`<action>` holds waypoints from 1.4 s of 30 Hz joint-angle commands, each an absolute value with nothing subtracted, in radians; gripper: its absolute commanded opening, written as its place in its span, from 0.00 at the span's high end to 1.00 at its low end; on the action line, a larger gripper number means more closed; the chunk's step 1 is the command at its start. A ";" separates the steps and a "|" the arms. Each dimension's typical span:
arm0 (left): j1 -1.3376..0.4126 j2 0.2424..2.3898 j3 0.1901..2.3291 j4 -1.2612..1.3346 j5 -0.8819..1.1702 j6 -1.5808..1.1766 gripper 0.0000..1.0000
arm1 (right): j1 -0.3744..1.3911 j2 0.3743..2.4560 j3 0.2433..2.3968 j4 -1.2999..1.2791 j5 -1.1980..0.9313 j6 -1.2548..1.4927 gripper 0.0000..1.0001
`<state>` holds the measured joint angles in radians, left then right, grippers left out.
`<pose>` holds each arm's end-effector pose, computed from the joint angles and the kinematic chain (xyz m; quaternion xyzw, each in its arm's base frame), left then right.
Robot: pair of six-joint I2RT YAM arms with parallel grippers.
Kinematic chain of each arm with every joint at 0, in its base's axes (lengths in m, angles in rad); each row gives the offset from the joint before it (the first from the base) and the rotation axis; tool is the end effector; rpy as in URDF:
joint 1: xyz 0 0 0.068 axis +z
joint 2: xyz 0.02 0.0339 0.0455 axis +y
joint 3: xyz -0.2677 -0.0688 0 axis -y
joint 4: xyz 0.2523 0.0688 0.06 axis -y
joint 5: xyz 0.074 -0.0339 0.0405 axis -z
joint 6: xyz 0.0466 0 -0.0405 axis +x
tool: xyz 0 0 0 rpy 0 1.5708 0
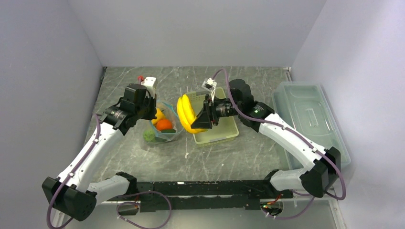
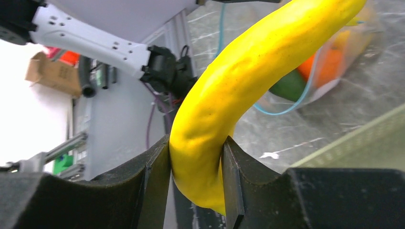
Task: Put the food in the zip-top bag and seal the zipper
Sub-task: Place the fake fruit in the zipper food storage bag.
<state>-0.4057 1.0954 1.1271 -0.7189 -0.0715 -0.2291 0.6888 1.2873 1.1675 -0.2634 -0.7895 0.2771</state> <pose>0.2226 -0.0920 0.3431 0.0644 0.9012 -0.1027 0.4160 0.2120 0.2174 0.3600 -0.3670 0.7049 0.5221 0.3094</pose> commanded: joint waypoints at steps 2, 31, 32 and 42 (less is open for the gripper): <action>-0.415 1.068 1.134 -0.697 -0.045 -0.210 1.00 | 0.688 1.327 1.214 -0.201 -0.975 0.379 1.00; -0.431 1.055 1.134 -0.696 -0.035 -0.213 1.00 | 0.750 1.713 1.359 0.040 -1.062 0.771 1.00; -0.431 1.055 1.134 -0.696 -0.034 -0.212 1.00 | 0.750 1.733 1.366 0.051 -1.056 0.803 1.00; -0.437 1.055 1.135 -0.696 -0.021 -0.209 1.00 | 0.737 1.848 1.419 0.166 -0.956 1.036 1.00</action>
